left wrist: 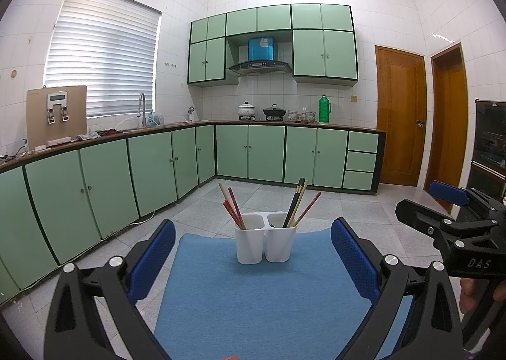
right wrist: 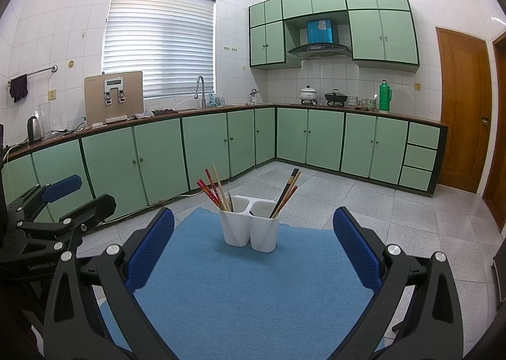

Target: Organize utensils

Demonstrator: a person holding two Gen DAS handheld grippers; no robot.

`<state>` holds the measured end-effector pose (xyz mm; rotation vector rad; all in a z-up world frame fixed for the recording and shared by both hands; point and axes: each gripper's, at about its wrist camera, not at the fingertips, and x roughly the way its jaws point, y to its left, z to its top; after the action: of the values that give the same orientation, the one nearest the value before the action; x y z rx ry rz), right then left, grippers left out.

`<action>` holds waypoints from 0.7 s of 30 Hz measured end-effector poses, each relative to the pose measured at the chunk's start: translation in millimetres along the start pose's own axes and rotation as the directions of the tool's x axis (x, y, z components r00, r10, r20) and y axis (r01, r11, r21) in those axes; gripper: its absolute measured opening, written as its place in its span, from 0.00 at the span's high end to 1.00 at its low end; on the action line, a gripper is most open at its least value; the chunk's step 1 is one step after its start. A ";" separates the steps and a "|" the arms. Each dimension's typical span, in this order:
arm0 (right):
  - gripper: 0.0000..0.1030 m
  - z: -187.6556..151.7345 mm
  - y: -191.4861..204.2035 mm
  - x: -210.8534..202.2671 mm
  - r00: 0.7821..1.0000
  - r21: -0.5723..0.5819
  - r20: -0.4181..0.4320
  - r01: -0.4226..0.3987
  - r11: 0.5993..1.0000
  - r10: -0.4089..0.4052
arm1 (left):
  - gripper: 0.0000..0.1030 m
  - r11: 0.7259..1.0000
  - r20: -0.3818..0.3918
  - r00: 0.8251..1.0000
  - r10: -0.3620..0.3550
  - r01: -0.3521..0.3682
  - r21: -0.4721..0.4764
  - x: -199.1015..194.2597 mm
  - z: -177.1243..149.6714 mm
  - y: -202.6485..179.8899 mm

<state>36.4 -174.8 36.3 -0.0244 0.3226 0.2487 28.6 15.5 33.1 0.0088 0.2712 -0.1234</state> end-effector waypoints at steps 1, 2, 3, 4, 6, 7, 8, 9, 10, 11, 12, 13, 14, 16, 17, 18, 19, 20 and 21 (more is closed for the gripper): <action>0.05 0.1 0.0 0.0 1.000 0.000 0.000 0.000 1.000 0.000 | 0.06 1.000 0.000 1.000 -0.001 0.001 0.000 0.0 0.1 0.1; 0.05 0.1 0.0 0.1 1.000 0.000 0.000 -0.001 1.000 0.001 | 0.06 1.000 -0.001 1.000 -0.001 0.001 0.000 0.2 -0.1 0.0; 0.05 -0.1 0.0 0.0 1.000 0.000 0.000 0.000 1.000 0.000 | 0.06 1.000 0.000 1.000 0.000 0.000 0.002 -0.2 0.1 0.0; 0.05 -0.1 0.0 0.0 1.000 0.000 0.000 0.000 1.000 0.000 | 0.06 1.000 0.000 1.000 0.000 0.000 0.001 0.0 -0.1 -0.2; 0.05 -0.3 0.0 0.0 1.000 0.000 0.000 0.000 1.000 0.000 | 0.06 1.000 0.000 1.000 -0.001 0.001 0.000 0.0 0.0 -0.1; 0.05 -0.2 0.0 0.0 1.000 0.001 0.000 0.001 1.000 -0.001 | 0.06 1.000 -0.001 1.000 0.000 0.000 0.001 0.1 0.1 -0.1; 0.05 -0.3 -0.4 -0.1 1.000 0.000 -0.002 -0.001 1.000 0.001 | 0.06 1.000 -0.001 1.000 0.000 0.000 0.002 -0.1 0.1 -0.2; 0.05 -0.3 -0.5 0.0 1.000 0.001 -0.003 -0.001 1.000 0.001 | 0.06 1.000 0.000 1.000 0.000 0.000 0.002 -0.4 0.1 -0.1; 0.05 -0.1 -0.4 -0.1 1.000 0.001 -0.003 -0.001 1.000 0.001 | 0.06 1.000 0.000 1.000 0.000 0.000 0.003 -0.6 0.8 0.3; 0.05 -0.1 -0.4 -0.4 1.000 0.001 -0.003 -0.001 1.000 0.001 | 0.06 1.000 0.001 1.000 0.000 0.000 0.003 -1.1 1.3 0.6; 0.05 -0.1 -0.8 -0.7 1.000 0.001 -0.003 0.000 1.000 0.000 | 0.06 1.000 0.001 1.000 0.000 0.000 0.004 -1.4 1.6 1.0; 0.05 -0.1 -0.9 -0.7 1.000 0.001 -0.003 -0.001 1.000 0.001 | 0.06 1.000 0.001 1.000 0.000 0.000 0.004 -1.7 1.9 1.2; 0.05 0.2 -0.8 -0.8 1.000 0.002 -0.003 -0.001 1.000 0.001 | 0.06 1.000 0.001 1.000 0.000 0.000 0.004 -1.9 1.9 1.4; 0.05 -0.1 -0.9 -0.7 1.000 0.001 -0.002 -0.001 1.000 0.001 | 0.06 1.000 0.001 1.000 0.000 0.000 0.003 -1.6 1.4 0.5; 0.05 -0.2 -0.9 -0.7 1.000 0.001 -0.003 -0.001 1.000 0.001 | 0.06 1.000 0.001 1.000 0.000 0.000 0.003 -1.5 1.4 0.5; 0.05 -0.2 -0.8 -0.6 1.000 0.000 -0.003 -0.001 1.000 0.001 | 0.06 1.000 0.001 1.000 0.000 0.000 0.003 -1.7 1.6 0.6; 0.05 -0.2 -0.7 -0.5 1.000 0.000 -0.003 -0.001 1.000 0.001 | 0.06 1.000 0.002 1.000 0.001 -0.001 0.003 -1.9 1.7 0.8; 0.05 -0.3 -0.6 -0.5 1.000 0.000 -0.003 -0.001 1.000 0.001 | 0.06 1.000 0.001 1.000 0.001 -0.001 0.003 -1.5 1.5 0.5; 0.05 -0.4 -0.6 -0.5 1.000 0.001 -0.003 -0.001 1.000 0.001 | 0.06 1.000 0.000 1.000 0.000 0.000 0.004 -1.4 1.6 0.8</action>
<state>35.9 -175.5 36.0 -0.0234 0.3262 0.2494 27.7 16.4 34.9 0.0124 0.2707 -0.1237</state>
